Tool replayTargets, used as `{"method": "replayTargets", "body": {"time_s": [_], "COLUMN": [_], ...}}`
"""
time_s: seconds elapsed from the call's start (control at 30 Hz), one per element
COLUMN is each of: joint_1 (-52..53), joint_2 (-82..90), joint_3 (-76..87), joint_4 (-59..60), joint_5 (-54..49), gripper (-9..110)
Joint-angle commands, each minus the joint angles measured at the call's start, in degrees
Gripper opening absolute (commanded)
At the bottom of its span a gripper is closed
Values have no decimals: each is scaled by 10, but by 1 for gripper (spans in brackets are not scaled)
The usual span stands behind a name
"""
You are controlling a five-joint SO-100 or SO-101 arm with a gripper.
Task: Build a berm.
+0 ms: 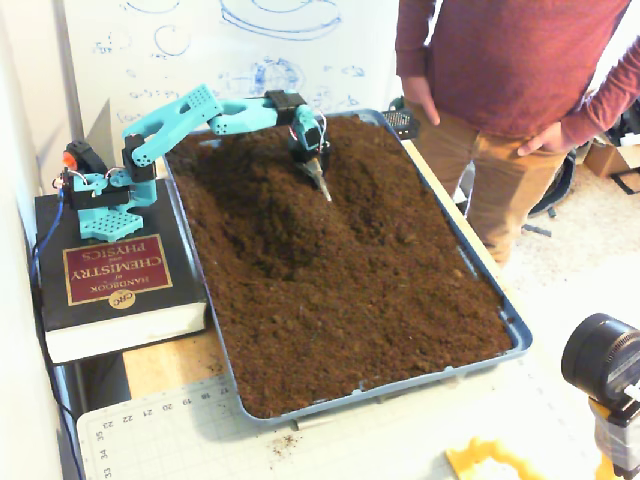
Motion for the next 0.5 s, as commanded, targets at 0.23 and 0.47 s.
{"method": "replayTargets", "body": {"time_s": [0.23, 0.47], "joint_1": [-2, -1], "joint_2": [69, 100], "joint_3": [-9, -45], "joint_4": [70, 69], "joint_5": [5, 14], "gripper": [0, 0]}}
